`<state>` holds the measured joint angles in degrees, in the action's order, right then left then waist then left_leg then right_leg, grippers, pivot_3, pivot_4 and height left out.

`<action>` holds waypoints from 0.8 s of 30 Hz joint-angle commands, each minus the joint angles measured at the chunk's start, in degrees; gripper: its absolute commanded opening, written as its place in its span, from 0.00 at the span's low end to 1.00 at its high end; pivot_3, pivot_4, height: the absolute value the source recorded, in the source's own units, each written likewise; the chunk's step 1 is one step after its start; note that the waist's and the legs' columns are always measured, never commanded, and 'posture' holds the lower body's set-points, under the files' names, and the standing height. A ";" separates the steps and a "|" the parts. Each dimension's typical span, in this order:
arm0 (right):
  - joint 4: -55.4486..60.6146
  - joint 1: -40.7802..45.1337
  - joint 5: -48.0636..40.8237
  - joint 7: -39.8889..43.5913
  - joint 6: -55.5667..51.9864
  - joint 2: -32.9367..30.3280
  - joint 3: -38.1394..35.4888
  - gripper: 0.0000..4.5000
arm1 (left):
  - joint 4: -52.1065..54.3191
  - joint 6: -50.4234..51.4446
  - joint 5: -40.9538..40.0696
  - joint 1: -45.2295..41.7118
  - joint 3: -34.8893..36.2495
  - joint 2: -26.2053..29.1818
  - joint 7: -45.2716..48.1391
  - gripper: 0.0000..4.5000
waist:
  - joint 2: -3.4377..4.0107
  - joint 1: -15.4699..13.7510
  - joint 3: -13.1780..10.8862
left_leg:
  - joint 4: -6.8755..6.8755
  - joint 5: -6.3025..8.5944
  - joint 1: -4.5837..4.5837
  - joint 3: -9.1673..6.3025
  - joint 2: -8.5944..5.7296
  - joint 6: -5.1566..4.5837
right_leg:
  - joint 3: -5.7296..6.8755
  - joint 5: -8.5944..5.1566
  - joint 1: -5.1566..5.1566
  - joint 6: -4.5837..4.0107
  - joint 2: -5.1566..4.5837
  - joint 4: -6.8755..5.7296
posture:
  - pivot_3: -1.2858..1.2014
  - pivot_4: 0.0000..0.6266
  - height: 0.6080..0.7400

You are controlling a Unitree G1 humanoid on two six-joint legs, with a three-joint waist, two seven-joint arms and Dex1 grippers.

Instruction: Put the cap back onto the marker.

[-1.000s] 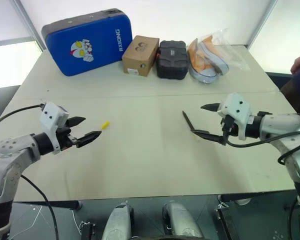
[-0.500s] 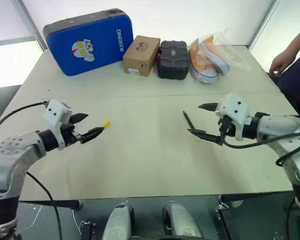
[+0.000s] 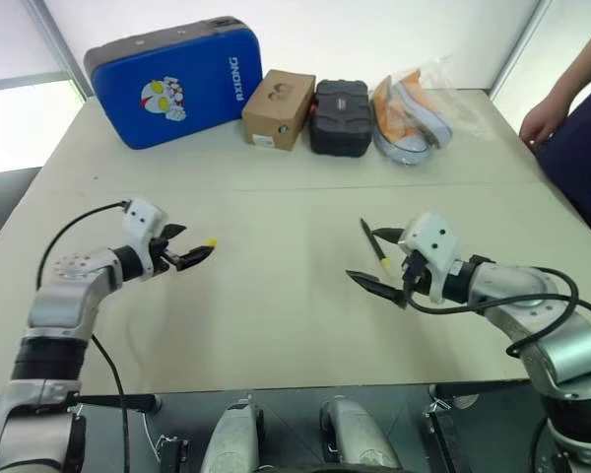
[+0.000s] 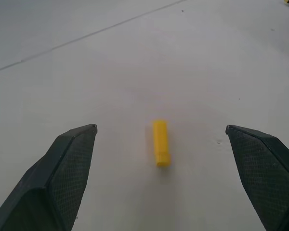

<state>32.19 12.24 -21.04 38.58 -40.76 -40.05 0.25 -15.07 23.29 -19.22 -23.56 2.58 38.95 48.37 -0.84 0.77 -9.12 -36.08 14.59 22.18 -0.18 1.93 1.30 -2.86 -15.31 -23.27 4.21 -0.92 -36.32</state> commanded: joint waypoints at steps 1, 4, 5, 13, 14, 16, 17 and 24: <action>2.89 0.02 -0.07 -1.48 -0.01 0.41 -0.64 1.00 | -3.89 -4.72 2.82 -2.75 -0.92 -0.32 1.45 0.99 | 0.00 0.00 0.00 | 0.01 0.00 0.00 0.00 0.00 0.00 | 0.00 0.00 0.00 0.01 0.00 0.00 | 0.52 0.24 1.00; 3.28 -0.37 -0.02 -2.10 -0.01 0.34 -0.72 1.00 | -8.54 -8.32 4.95 -3.86 -1.80 -1.16 2.12 0.99 | 0.00 0.01 0.00 | 0.01 0.00 0.00 -0.01 0.00 0.00 | 0.01 0.01 -0.01 0.03 0.01 -0.01 | 0.52 0.24 1.00; 3.32 -0.35 -0.09 -2.25 -0.04 0.28 -0.87 1.00 | -10.03 -9.38 5.52 -4.08 -1.92 -1.59 2.16 0.99 | 0.00 0.00 0.00 | 0.01 0.00 0.00 -0.01 0.01 0.00 | 0.01 0.02 -0.01 0.03 0.01 -0.01 | 0.52 0.24 1.00; 3.74 -0.58 -0.14 -2.84 -0.03 -0.01 -0.94 1.00 | -16.62 -14.94 8.25 -3.38 -1.70 -3.74 1.94 0.99 | 0.00 -0.04 0.06 | -0.02 0.00 -0.02 -0.02 0.01 0.00 | 0.01 0.02 0.02 0.04 0.01 -0.05 | 0.52 0.24 1.00; 3.67 -0.38 -0.11 -2.88 -0.04 0.03 -0.80 1.00 | -17.25 -15.63 8.41 -3.25 -1.70 -4.00 1.83 0.99 | 0.00 -0.04 0.07 | -0.03 0.00 -0.03 -0.02 0.01 0.00 | 0.01 0.02 0.03 0.04 0.01 -0.06 | 0.52 0.24 1.00; 3.46 0.03 -0.10 -2.87 -0.10 0.04 -0.61 1.00 | -18.00 -16.56 8.51 -3.22 -1.67 -4.39 1.78 0.99 | 0.02 -0.04 0.09 | -0.03 0.00 -0.07 -0.02 0.01 0.00 | 0.01 0.02 0.05 0.04 0.01 -0.07 | 0.52 0.24 1.00; 3.49 0.12 -0.13 -2.86 -0.10 0.03 -0.59 1.00 | -18.13 -16.98 8.56 -3.24 -1.65 -4.55 1.78 0.99 | 0.01 -0.07 0.10 | -0.03 0.00 -0.09 -0.02 0.01 0.00 | 0.01 0.02 0.07 0.04 0.01 -0.09 | 0.52 0.24 1.00; 3.49 0.29 -0.02 -2.67 -0.15 -0.21 -0.19 1.00 | -19.04 -19.93 8.69 -4.25 -1.13 -6.18 0.72 0.99 | 0.01 -0.32 0.13 | -0.09 0.00 -0.11 -0.04 -0.01 0.00 | 0.03 0.02 0.13 0.04 -0.01 -0.13 | 0.52 0.24 1.00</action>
<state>33.63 11.63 -21.01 35.99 -41.01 -39.87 0.51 -33.20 3.99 -11.77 -27.47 1.56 33.43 49.75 -0.82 0.45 -8.99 -36.18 14.59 22.06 -0.22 1.92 1.30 -2.83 -15.29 -23.14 4.25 -0.93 -36.46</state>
